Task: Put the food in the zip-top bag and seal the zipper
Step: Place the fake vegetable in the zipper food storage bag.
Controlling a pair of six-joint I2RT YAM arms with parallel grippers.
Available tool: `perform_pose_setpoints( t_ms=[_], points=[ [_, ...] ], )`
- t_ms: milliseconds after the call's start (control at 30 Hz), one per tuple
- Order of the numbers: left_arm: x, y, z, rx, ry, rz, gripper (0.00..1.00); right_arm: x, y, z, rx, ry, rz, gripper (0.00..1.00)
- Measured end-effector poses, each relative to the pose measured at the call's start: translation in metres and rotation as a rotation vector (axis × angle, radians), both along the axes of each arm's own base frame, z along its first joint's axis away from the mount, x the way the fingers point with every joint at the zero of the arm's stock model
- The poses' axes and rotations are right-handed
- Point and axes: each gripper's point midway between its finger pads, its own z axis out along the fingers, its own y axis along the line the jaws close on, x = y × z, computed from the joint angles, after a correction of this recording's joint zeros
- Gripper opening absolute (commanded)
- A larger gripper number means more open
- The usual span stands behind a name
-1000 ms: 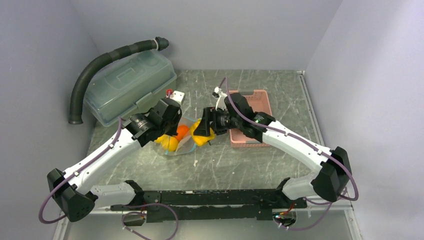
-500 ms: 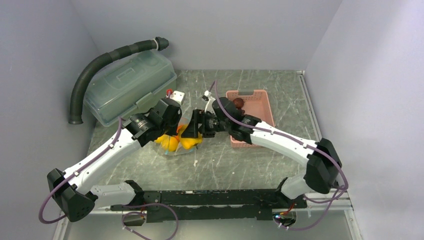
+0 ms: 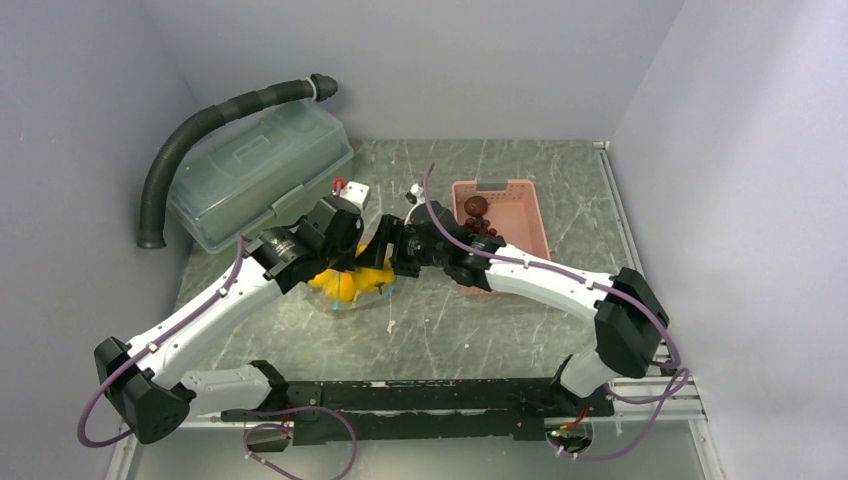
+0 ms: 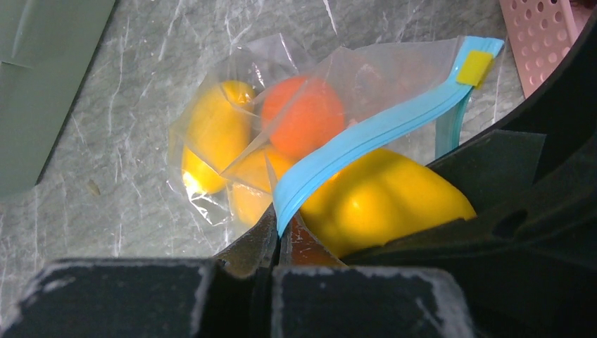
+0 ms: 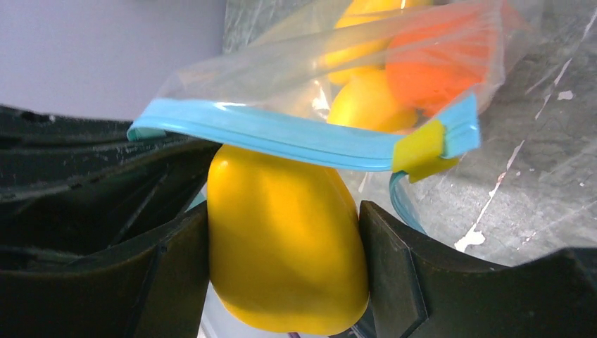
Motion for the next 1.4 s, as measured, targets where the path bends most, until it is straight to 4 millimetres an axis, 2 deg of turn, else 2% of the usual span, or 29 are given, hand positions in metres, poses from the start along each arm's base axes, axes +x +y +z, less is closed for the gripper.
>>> perform_pose_setpoints(
  t_ms=[167,433,600,1000,1300,1400],
  points=[
    [0.0,0.0,0.0,-0.002,0.002,-0.002,0.0,0.012,0.001,-0.007,-0.007,0.017,-0.091,0.54],
    [0.0,0.0,0.0,-0.003,0.003,-0.002,0.0,0.024,-0.003,-0.045,-0.091,0.1,-0.223,0.76],
    [0.0,0.0,0.001,-0.005,0.001,-0.002,0.0,0.03,-0.003,-0.044,-0.086,0.115,-0.266,0.88],
    [-0.001,0.0,0.003,-0.011,-0.006,-0.002,0.0,0.033,-0.004,-0.037,-0.069,0.112,-0.291,0.88],
    [-0.001,0.0,0.003,-0.011,-0.006,-0.002,0.0,0.025,-0.012,0.004,-0.005,0.036,-0.257,0.84],
    [-0.001,0.0,0.003,-0.011,-0.006,-0.002,0.0,0.019,-0.021,0.01,-0.004,0.01,-0.245,0.81]
  ],
)
